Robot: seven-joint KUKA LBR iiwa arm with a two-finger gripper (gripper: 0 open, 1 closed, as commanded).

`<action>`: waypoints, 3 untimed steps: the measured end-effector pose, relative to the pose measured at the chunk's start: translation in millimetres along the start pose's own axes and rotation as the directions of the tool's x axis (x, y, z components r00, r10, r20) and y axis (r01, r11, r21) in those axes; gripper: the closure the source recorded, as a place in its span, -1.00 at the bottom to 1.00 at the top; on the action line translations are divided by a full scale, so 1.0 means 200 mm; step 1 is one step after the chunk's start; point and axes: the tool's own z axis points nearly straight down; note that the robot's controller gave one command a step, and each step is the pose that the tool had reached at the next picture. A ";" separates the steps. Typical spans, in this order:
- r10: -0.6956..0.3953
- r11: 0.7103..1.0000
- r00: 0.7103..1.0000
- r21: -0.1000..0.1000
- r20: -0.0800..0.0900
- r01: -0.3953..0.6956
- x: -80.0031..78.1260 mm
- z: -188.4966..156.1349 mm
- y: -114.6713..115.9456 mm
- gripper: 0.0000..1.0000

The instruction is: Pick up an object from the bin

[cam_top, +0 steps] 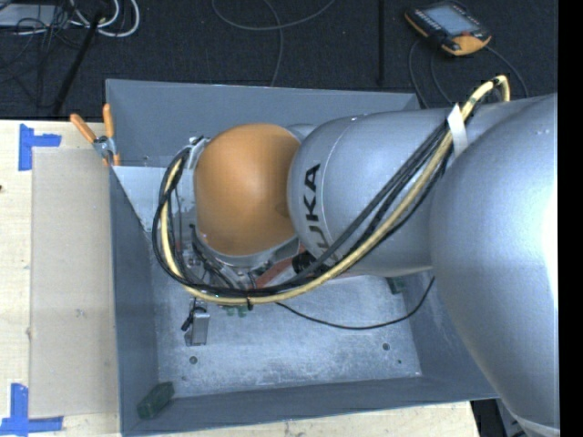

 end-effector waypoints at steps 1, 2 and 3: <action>-0.135 0.991 0.991 -0.001 0.005 0.135 0.09 0.00 -0.10 -1.00; -0.196 0.981 0.981 -0.001 0.005 0.196 -0.01 0.01 -0.20 -1.00; 0.041 0.999 0.999 -0.002 0.006 -0.041 -0.05 0.17 -0.28 -1.00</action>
Offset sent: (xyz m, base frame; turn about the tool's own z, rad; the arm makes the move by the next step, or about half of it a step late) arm 0.0449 -0.0548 -0.0062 0.0533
